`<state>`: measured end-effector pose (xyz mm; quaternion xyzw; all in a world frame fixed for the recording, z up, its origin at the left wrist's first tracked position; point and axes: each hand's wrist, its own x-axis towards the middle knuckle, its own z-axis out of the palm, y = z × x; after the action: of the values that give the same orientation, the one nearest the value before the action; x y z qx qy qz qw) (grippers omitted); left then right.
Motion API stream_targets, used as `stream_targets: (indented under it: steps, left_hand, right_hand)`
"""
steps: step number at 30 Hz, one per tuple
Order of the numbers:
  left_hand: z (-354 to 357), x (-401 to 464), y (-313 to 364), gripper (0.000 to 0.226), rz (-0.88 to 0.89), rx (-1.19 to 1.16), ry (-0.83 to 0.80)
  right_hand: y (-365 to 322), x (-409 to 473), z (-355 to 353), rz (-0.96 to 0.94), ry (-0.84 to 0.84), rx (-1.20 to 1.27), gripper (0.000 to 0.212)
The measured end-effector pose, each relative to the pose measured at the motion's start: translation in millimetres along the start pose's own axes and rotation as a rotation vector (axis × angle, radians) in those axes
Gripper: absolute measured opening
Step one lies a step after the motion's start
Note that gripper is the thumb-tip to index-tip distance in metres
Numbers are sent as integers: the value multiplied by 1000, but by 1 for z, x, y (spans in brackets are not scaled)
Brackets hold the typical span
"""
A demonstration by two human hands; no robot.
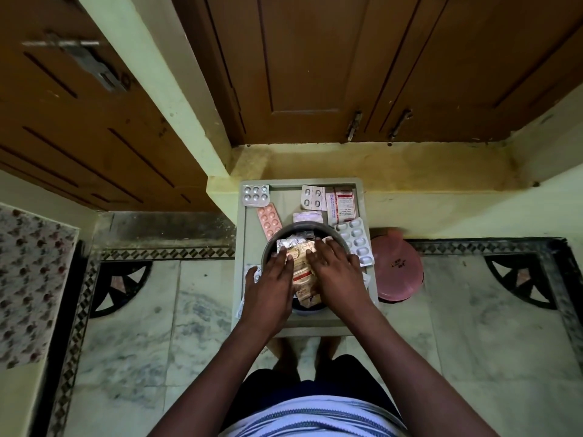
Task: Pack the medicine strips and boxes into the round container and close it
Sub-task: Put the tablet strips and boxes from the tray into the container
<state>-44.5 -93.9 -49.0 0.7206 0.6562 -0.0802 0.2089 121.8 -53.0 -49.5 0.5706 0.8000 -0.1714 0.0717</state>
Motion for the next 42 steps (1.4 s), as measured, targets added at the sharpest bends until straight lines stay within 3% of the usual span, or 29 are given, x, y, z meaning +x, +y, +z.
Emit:
stream_targets:
  steps: [4, 7, 10, 12, 14, 19, 22, 24, 26, 31, 36, 39, 42]
  left_hand:
    - [-1, 4, 1, 68, -7, 13, 4]
    - [-7, 5, 3, 60, 2, -57, 70]
    - [-15, 9, -3, 41, -10, -203, 283]
    - [-23, 17, -7, 31, -26, -338, 429]
    - [-32, 33, -14, 23, -132, -486, 488]
    - [-43, 96, -44, 26, -478, -672, 312]
    - [-48, 120, -50, 45, -646, -765, 154]
    - [-44, 132, -52, 70, -696, -729, 130]
    - [-42, 139, -50, 80, -730, -676, 130]
    - [-49, 143, -38, 73, -755, -680, 137]
    - [-47, 142, -41, 58, -743, -755, 129]
    - [-48, 141, -41, 45, -737, -797, 136]
    - [-48, 142, -43, 48, -746, -795, 123]
  right_hand:
    - [-5, 4, -4, 3, -9, -21, 74]
    - [1, 6, -8, -45, -3, 55, 69]
    - [15, 5, -12, -43, 242, 247, 51]
    - [24, 6, -13, 80, 441, 332, 37]
    - [33, 10, -16, 262, 520, 366, 29]
    - [61, 25, -9, 651, 238, 470, 48]
    - [71, 31, -1, 676, 219, 522, 35]
    - [76, 35, 2, 696, 220, 524, 30]
    - [77, 35, 2, 710, 212, 523, 31]
    - [77, 33, 3, 741, 195, 558, 44]
    - [77, 36, -1, 727, 189, 588, 38]
    - [76, 40, -2, 742, 199, 639, 48]
    - [80, 47, 6, 730, 219, 673, 43]
